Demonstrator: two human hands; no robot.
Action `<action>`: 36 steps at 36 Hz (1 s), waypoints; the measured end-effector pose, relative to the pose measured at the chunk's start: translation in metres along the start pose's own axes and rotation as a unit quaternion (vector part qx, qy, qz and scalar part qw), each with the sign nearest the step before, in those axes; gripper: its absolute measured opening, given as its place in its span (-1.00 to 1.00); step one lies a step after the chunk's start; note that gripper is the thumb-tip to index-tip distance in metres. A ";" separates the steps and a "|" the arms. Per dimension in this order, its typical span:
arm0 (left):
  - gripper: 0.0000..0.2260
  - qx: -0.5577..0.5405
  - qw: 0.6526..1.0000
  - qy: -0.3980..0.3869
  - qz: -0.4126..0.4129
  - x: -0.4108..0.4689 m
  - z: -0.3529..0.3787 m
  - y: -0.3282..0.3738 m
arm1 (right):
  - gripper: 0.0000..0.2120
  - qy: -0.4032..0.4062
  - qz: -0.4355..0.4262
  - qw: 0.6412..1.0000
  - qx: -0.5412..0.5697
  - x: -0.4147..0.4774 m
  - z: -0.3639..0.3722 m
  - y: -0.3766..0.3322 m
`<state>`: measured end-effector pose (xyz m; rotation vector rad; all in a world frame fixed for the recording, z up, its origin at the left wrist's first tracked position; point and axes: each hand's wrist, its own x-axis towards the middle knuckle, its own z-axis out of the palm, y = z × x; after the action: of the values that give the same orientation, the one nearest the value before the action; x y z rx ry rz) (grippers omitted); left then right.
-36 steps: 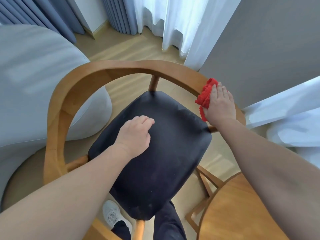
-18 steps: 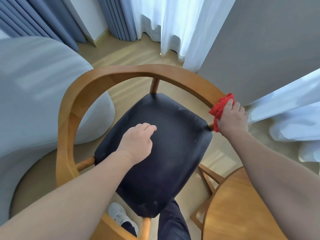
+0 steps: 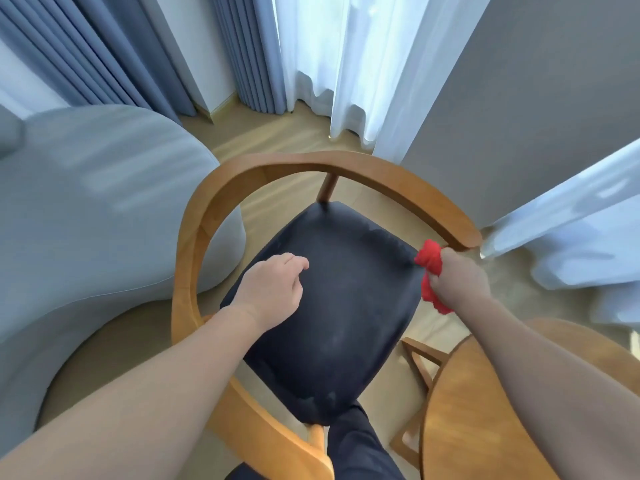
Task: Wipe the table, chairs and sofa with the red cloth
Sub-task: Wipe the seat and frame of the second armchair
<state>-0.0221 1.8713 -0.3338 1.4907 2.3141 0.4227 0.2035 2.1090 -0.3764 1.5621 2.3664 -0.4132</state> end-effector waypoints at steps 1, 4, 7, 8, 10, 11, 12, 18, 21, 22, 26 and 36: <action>-0.73 -0.006 1.000 0.005 0.003 -0.007 -0.008 0.000 | -0.89 -0.009 -0.025 0.999 0.030 -0.015 -0.004 -0.015; -0.75 -0.023 0.999 0.009 0.024 -0.027 -0.037 0.001 | -0.83 -0.023 -0.094 0.985 0.146 -0.063 -0.016 -0.061; -0.72 -0.032 0.998 0.011 0.048 -0.048 -0.069 0.000 | -0.88 -0.028 -0.143 0.955 0.259 -0.110 -0.033 -0.107; -0.71 -0.034 0.998 0.016 0.054 -0.056 -0.080 -0.001 | -0.88 -0.035 -0.156 0.942 0.295 -0.123 -0.040 -0.120; -0.66 -0.048 0.996 0.028 0.063 -0.072 -0.104 -0.002 | -0.81 -0.058 -0.187 0.912 0.360 -0.148 -0.057 -0.145; -0.60 -0.066 0.995 0.026 0.069 -0.081 -0.115 -0.002 | -0.77 -0.074 -0.205 0.895 0.389 -0.160 -0.066 -0.156; -0.53 -0.090 0.993 0.022 0.078 -0.090 -0.126 -0.002 | -0.72 -0.094 -0.224 0.876 0.417 -0.172 -0.076 -0.167; -0.39 -0.209 0.972 0.068 0.087 -0.156 -0.185 0.006 | -0.49 -0.267 -0.338 0.755 0.495 -0.241 -0.137 -0.218; -0.61 -0.259 0.957 0.121 0.050 -0.186 -0.202 0.005 | -0.40 -0.312 -0.391 0.730 0.466 -0.265 -0.156 -0.241; -0.69 -0.270 0.952 0.143 0.037 -0.196 -0.207 0.005 | -0.36 -0.315 -0.403 0.729 0.455 -0.272 -0.160 -0.248; -0.84 -0.296 0.927 0.230 -0.027 -0.236 -0.222 0.002 | -0.44 -0.214 -0.429 0.773 0.415 -0.297 -0.169 -0.272; -0.77 -0.396 0.825 0.368 -0.163 -0.321 -0.240 0.031 | -0.47 -0.315 -0.556 0.701 0.317 -0.370 -0.164 -0.284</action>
<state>0.0182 1.5766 -0.0636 0.5265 2.2968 1.8318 0.0697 1.7528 -0.0605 -0.2287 2.3141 -1.7877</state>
